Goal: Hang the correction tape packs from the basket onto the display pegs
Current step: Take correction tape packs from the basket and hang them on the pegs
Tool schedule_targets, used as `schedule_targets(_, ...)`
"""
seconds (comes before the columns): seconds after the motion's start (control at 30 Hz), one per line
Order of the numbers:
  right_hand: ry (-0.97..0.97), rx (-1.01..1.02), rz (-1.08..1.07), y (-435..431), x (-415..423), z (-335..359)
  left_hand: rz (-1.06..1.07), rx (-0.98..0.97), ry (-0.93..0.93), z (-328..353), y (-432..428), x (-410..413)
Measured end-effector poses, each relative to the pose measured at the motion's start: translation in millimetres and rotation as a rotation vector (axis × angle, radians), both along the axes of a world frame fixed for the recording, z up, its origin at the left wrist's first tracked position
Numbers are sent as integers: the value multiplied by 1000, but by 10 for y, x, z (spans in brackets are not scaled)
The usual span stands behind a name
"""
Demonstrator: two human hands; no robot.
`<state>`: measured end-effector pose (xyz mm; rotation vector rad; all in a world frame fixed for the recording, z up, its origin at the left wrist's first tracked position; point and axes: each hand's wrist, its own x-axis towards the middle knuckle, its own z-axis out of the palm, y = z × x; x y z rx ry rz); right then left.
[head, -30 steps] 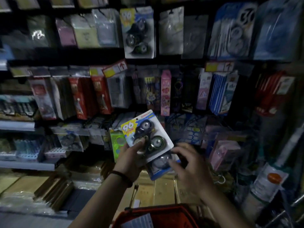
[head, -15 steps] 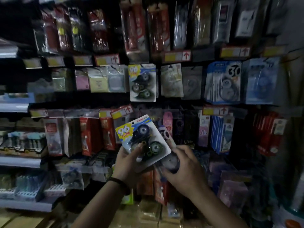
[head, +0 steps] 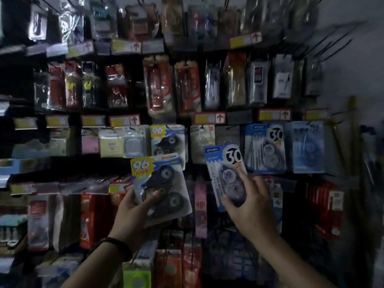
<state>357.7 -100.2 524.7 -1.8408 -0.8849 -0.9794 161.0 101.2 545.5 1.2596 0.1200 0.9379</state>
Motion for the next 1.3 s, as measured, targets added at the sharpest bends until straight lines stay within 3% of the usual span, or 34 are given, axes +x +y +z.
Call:
schedule_targets(0.1, -70, 52, -57, -218, 258, 191, -10, 42, 7, 81, -18, 187)
schedule_targets(0.67, 30, 40, -227, -540, 1177, 697, -187, 149, 39, 542, -484, 1174)
schedule_targets(1.3, 170, -197, -365, -388, 1291, 916, -142, 188, 59, 529, -434, 1327)
